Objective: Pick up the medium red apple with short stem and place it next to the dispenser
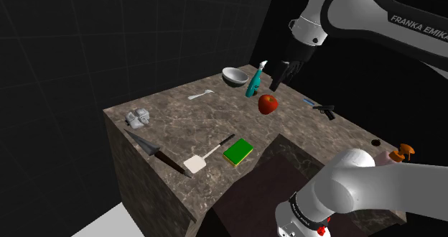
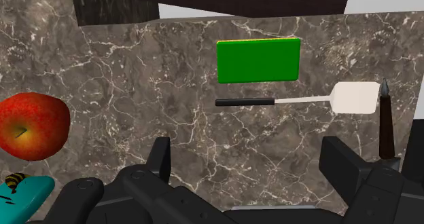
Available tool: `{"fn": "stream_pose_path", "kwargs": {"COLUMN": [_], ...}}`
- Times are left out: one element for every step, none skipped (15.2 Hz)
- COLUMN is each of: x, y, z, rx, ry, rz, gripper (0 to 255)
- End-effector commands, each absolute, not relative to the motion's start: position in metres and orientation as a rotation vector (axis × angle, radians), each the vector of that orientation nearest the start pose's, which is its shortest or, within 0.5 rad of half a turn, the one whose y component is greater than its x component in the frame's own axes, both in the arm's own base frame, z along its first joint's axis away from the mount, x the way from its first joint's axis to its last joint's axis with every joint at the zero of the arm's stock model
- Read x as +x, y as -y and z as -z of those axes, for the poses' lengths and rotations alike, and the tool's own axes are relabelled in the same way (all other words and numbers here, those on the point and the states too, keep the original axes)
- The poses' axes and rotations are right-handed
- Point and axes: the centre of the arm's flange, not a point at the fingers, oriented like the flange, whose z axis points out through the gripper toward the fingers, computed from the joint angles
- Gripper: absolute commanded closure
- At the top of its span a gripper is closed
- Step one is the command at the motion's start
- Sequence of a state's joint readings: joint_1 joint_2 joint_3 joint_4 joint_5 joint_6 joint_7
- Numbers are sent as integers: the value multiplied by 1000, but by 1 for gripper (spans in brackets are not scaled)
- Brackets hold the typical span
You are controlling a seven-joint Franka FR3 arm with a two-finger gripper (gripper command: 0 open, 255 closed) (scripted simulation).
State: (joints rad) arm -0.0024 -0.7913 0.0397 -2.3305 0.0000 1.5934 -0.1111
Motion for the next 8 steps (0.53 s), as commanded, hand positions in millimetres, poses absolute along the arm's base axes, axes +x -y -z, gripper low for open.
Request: {"fn": "stream_pose_path", "kwargs": {"x": [308, 313, 317, 322, 326, 331, 336, 341], "y": [-16, -5, 6, 17, 28, 39, 50, 61], "z": [-606, -600, -594, -588, -582, -576, -570, -564], "rx": [-3164, -3162, -3160, -3158, -3156, -3154, -3152, -3150], "ry": [218, 221, 224, 228, 231, 234, 237, 241], "rz": [83, 85, 87, 89, 90, 92, 94, 96], "gripper": [0, 0, 0, 0, 0, 0, 0, 0]}}
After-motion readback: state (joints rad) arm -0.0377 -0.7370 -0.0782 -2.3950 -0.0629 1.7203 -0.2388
